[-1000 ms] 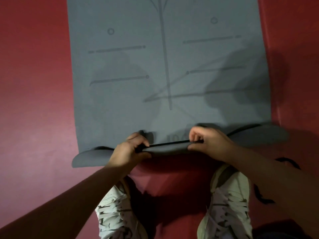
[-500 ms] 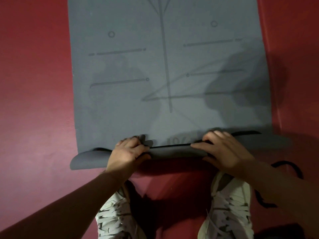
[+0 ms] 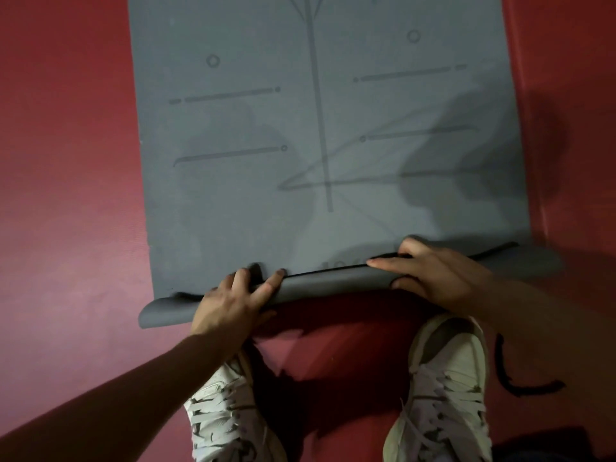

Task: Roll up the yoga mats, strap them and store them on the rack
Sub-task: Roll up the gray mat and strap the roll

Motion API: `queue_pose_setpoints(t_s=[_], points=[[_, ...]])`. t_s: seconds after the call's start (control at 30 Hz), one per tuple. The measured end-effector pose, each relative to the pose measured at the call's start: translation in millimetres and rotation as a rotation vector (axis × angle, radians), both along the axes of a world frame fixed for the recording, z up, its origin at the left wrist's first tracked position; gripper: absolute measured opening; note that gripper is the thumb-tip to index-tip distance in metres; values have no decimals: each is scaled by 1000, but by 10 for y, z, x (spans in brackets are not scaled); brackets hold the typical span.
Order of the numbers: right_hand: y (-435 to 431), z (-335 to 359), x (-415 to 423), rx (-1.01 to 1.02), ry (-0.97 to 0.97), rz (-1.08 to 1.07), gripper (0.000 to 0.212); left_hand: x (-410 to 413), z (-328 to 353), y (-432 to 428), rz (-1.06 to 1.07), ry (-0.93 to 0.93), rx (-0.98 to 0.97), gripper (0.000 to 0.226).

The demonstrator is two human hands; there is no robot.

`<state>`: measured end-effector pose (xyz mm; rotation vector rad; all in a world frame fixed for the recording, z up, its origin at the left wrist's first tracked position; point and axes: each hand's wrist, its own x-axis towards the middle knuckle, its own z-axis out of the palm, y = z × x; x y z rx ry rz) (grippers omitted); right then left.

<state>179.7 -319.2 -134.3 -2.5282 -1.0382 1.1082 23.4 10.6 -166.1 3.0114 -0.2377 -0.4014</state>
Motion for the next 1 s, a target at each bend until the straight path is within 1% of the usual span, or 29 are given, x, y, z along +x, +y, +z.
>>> queue_pose_setpoints(t_s=[0.03, 0.13, 0.2, 0.27, 0.33, 0.47, 0.53, 0.57, 0.6, 0.7, 0.73, 0.9, 1.0], points=[[7, 1, 28, 2, 28, -3, 54, 22, 9, 27, -13, -9, -18, 82], [-5, -12, 43, -3, 72, -10, 56, 53, 11, 97, -42, -32, -75, 62], [-32, -26, -27, -5, 44, -10, 60, 41, 3, 111, -31, -45, -105, 59], [-54, -48, -95, 12, -17, -43, 61, 33, -10, 119, -22, -58, -120, 59], [-63, -65, -140, 70, -93, -106, 54, 39, -20, 136, -11, -69, -130, 58], [-130, -115, -318, 170, -264, -133, 39, 15, -37, 129, -56, -141, -106, 51], [-145, -136, -351, 169, -377, -146, 36, 42, -36, 139, -79, -142, -113, 49], [-135, -135, -319, 142, -400, -144, 37, 54, -23, 145, -83, -130, -123, 48], [-121, -129, -269, 126, -384, -140, 39, 58, -11, 152, -88, -121, -130, 49], [-87, -102, -123, 164, -210, -121, 39, 48, 15, 165, -94, -125, -151, 51], [-83, -100, -110, 174, -182, -127, 38, 44, 18, 167, -87, -137, -160, 50], [-47, -74, -179, 165, -237, -177, 41, 52, 35, 151, -71, -169, -211, 46], [-42, -60, -203, 162, -293, -158, 36, 66, 40, 157, -74, -162, -233, 42]])
